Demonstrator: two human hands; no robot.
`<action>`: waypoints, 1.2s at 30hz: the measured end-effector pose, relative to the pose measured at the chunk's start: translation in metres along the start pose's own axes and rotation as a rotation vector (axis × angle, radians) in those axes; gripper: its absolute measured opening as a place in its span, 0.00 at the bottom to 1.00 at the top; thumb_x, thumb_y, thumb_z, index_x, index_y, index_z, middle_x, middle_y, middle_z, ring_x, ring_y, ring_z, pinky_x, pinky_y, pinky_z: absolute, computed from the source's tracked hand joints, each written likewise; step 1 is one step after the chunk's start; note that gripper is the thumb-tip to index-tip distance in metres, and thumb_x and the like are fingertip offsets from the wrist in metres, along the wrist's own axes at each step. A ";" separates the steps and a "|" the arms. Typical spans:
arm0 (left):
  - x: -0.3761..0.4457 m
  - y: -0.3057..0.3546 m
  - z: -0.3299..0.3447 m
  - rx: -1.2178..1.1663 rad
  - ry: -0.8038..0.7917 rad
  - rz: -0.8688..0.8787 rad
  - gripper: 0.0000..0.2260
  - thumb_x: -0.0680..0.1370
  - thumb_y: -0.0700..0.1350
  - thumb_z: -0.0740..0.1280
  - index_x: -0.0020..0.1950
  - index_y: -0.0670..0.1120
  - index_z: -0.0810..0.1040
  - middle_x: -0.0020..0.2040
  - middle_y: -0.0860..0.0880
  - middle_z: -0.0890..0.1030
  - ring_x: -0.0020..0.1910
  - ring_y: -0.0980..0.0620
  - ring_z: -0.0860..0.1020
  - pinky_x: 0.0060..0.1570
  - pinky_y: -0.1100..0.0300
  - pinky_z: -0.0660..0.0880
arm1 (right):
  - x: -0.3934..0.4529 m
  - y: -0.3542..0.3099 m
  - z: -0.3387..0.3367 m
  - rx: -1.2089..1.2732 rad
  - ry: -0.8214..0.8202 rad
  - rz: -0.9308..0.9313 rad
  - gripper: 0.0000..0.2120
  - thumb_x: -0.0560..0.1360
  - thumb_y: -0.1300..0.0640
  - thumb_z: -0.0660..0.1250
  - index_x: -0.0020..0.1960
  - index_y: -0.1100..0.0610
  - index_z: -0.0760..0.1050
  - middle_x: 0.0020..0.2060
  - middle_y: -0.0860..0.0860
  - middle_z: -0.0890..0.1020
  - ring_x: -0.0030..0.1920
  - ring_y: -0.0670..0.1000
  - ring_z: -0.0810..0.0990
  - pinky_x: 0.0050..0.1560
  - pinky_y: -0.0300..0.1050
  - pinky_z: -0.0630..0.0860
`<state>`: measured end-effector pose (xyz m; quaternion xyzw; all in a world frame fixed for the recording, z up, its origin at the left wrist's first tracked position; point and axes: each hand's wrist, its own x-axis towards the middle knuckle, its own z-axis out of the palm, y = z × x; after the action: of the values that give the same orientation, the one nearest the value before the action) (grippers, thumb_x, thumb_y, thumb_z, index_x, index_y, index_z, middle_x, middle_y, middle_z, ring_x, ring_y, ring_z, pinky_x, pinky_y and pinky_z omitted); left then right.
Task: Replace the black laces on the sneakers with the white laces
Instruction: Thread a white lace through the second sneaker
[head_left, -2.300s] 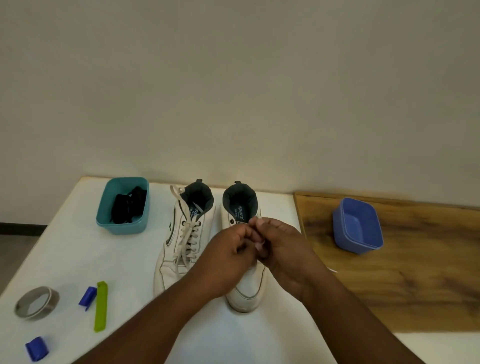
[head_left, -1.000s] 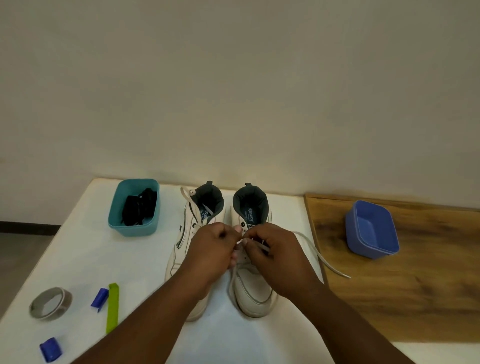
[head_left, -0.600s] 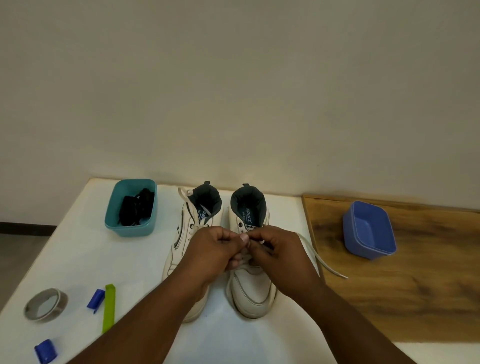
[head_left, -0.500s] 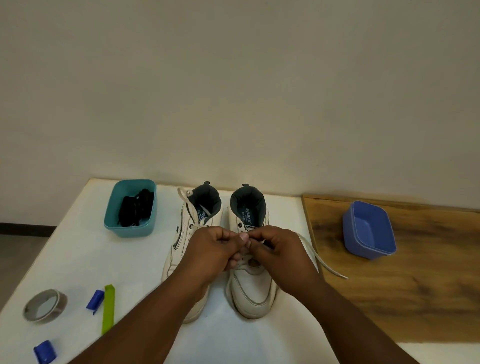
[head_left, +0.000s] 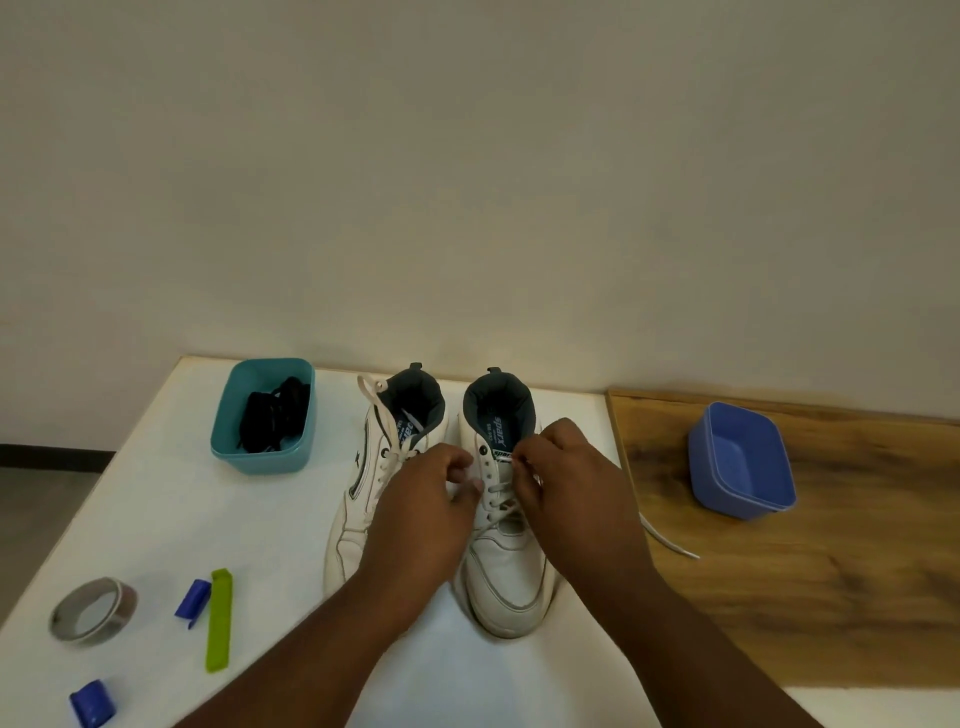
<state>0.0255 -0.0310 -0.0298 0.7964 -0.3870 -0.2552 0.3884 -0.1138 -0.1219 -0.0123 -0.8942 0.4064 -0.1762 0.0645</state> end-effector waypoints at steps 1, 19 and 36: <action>-0.002 0.001 0.001 0.029 -0.002 0.020 0.13 0.79 0.51 0.70 0.62 0.56 0.75 0.53 0.60 0.78 0.51 0.60 0.77 0.46 0.70 0.70 | 0.000 -0.002 0.001 -0.048 0.017 -0.014 0.03 0.79 0.52 0.67 0.49 0.50 0.79 0.48 0.48 0.75 0.40 0.47 0.74 0.33 0.40 0.67; 0.004 -0.004 0.007 -0.040 0.022 0.016 0.07 0.78 0.49 0.71 0.55 0.55 0.82 0.45 0.61 0.80 0.44 0.67 0.77 0.44 0.74 0.68 | 0.000 -0.005 0.023 0.389 -0.187 0.293 0.09 0.79 0.53 0.69 0.50 0.38 0.80 0.80 0.42 0.57 0.82 0.55 0.44 0.77 0.61 0.50; 0.011 0.034 -0.043 -0.944 0.182 -0.314 0.07 0.84 0.43 0.57 0.49 0.49 0.73 0.37 0.48 0.74 0.30 0.54 0.69 0.33 0.58 0.66 | 0.000 0.000 -0.007 0.332 -0.366 0.240 0.17 0.75 0.37 0.71 0.62 0.37 0.80 0.81 0.43 0.56 0.80 0.52 0.54 0.79 0.59 0.53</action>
<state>0.0481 -0.0358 0.0211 0.6016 -0.0698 -0.3872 0.6952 -0.1166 -0.1219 -0.0055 -0.8339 0.4564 -0.0669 0.3032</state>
